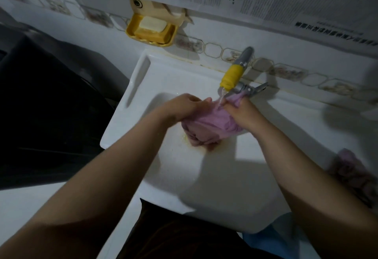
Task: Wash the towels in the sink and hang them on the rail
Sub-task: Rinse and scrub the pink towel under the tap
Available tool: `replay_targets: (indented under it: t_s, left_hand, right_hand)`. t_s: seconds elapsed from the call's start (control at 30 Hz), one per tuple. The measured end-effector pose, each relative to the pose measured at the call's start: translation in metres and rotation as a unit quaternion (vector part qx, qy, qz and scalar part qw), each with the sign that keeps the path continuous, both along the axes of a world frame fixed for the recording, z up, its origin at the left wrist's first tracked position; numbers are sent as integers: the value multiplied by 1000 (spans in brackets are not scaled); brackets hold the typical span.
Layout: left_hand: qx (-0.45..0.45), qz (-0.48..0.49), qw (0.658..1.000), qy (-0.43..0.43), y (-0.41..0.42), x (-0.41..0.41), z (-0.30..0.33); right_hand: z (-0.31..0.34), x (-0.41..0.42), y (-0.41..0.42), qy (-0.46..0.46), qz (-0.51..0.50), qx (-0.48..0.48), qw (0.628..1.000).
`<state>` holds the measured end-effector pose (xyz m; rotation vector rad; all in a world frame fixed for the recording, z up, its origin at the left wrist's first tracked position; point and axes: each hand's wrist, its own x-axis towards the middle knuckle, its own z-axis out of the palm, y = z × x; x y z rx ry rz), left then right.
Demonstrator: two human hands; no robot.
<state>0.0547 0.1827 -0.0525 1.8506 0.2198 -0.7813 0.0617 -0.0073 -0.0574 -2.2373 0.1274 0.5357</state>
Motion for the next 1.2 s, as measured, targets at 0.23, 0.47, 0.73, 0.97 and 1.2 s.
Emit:
replay_targets:
  t_s: [0.23, 0.47, 0.73, 0.97, 1.2]
  left_hand:
    - [19, -94, 989, -110, 14, 26, 13]
    - [-115, -31, 992, -44, -11, 13, -8]
    - [-298, 321, 899, -8, -34, -30, -52]
    - [-273, 437, 850, 108, -62, -25, -24]
    - [-231, 446, 859, 100, -59, -4, -15]
  right_hand:
    - [4, -19, -10, 92, 174, 38, 980]
    - [24, -16, 8, 93, -7, 314, 945]
    - [19, 1, 8, 56, -207, 403, 890]
    - [2, -30, 62, -58, -84, 79, 992]
    - [12, -20, 71, -137, -94, 29, 986]
